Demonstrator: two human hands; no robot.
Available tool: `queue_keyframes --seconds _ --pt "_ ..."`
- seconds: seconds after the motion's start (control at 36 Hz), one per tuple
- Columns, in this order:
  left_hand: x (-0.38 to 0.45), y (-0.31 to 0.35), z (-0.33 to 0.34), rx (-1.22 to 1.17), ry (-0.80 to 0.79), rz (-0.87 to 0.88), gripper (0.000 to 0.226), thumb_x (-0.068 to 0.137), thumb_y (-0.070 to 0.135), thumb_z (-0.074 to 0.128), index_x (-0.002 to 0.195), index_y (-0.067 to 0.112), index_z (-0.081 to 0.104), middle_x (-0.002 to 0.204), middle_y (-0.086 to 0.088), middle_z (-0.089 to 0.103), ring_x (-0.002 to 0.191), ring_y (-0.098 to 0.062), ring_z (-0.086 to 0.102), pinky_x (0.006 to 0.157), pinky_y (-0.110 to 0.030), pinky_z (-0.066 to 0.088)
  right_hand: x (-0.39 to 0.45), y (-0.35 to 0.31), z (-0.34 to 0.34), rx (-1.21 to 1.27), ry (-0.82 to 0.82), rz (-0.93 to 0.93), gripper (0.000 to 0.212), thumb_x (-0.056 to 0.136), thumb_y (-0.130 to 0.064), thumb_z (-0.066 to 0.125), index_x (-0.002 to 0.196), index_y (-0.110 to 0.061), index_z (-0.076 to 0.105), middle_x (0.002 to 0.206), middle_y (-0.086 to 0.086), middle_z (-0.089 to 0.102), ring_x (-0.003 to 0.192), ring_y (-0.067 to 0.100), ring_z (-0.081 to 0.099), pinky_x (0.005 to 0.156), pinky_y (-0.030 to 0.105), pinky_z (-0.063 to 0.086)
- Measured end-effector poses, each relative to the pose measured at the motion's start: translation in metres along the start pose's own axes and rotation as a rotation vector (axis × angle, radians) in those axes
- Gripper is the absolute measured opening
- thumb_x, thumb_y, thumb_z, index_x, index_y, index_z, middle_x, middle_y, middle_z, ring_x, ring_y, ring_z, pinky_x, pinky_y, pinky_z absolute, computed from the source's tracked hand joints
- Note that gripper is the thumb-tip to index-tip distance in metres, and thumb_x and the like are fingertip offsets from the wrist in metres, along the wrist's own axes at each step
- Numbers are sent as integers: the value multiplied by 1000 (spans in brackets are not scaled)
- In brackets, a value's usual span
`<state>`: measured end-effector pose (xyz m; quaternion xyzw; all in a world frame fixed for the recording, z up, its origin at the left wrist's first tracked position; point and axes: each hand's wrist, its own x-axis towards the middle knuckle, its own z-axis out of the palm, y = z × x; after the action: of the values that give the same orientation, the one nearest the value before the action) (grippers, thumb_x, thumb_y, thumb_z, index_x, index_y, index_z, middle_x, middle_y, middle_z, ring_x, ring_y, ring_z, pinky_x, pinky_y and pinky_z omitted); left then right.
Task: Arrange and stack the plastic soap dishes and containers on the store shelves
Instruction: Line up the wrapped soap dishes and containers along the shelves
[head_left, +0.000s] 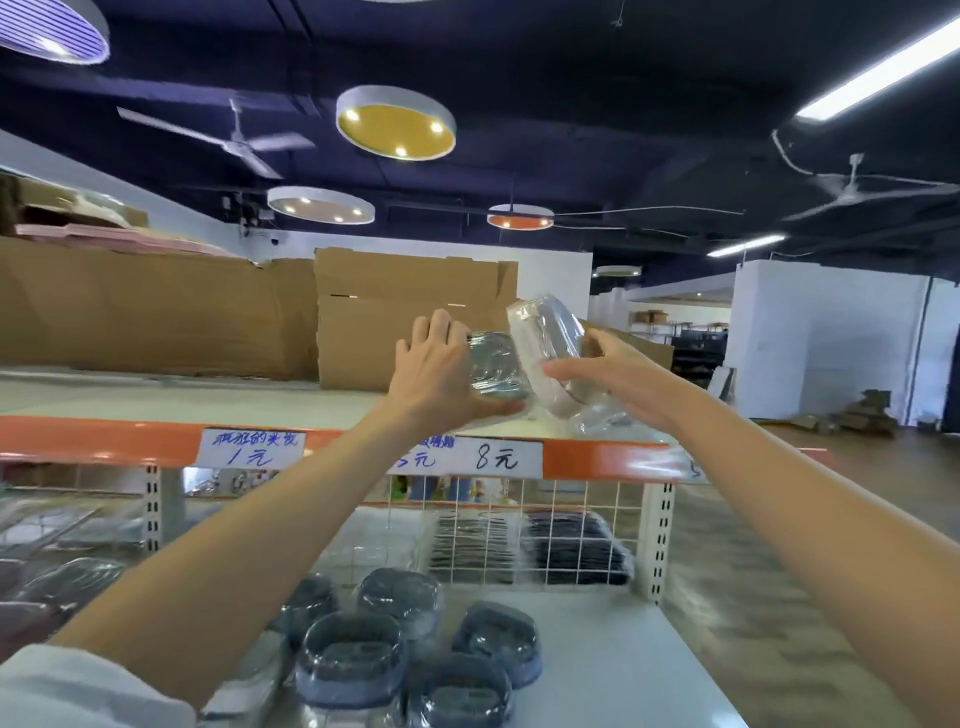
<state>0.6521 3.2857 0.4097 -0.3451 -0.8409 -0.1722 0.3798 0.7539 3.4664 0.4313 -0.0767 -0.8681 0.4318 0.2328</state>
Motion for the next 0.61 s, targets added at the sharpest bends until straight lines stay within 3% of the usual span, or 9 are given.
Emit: queue_keyframes --seconds 0.06,0.14,0.19,0.28,0.36,0.47,0.56,0.61 --pt "-12 7 -5 18 37 25 102 56 86 55 122 9 44 117 -3 37 105 -20 35 95 -37 38 -16 4 -3 62 -65 7 83 62 -37 84 127 -17 36 129 10 50 112 30 57 94 38 48" --pt "-31 15 -10 44 46 51 105 57 87 53 128 10 41 121 -3 36 106 -19 35 96 -37 37 -44 7 -3 92 -88 -49 87 71 -12 79 139 -18 25 132 5 40 108 20 54 77 22 49" --pt "-46 21 -12 58 45 66 106 58 87 52 130 11 40 123 -2 37 107 -19 35 97 -37 37 -60 13 -4 84 -84 -60 80 69 -8 78 132 -17 29 132 7 41 113 23 52 83 27 50" --pt "-72 32 -13 63 32 83 106 58 87 52 131 11 40 124 -2 37 108 -19 35 97 -35 36 -83 25 -2 80 -99 0 89 67 -5 79 138 -12 26 126 7 47 113 23 52 88 30 50" --pt "-97 40 -11 42 -2 101 106 59 86 51 131 9 40 125 -3 37 110 -20 34 99 -35 34 -107 41 2 30 -104 43 80 67 -12 82 130 -11 31 113 0 51 97 12 54 77 16 46" --pt "-133 49 2 48 -116 107 111 60 87 47 135 5 35 131 -6 35 116 -24 33 102 -38 31 -134 76 11 -43 -141 145 99 53 -38 90 131 -9 36 114 2 56 103 18 58 89 28 49" --pt "-159 54 20 19 -190 120 110 61 84 53 136 6 34 132 -6 35 117 -24 33 101 -38 31 -148 100 24 -43 -170 188 70 61 -23 89 112 -9 43 97 1 53 80 10 53 62 13 45" --pt "-172 54 37 -12 -250 128 107 62 82 56 136 9 34 132 -4 36 117 -23 33 103 -38 31 -154 116 33 -62 -182 217 64 64 -15 88 110 -7 44 95 4 51 77 11 51 59 16 47"
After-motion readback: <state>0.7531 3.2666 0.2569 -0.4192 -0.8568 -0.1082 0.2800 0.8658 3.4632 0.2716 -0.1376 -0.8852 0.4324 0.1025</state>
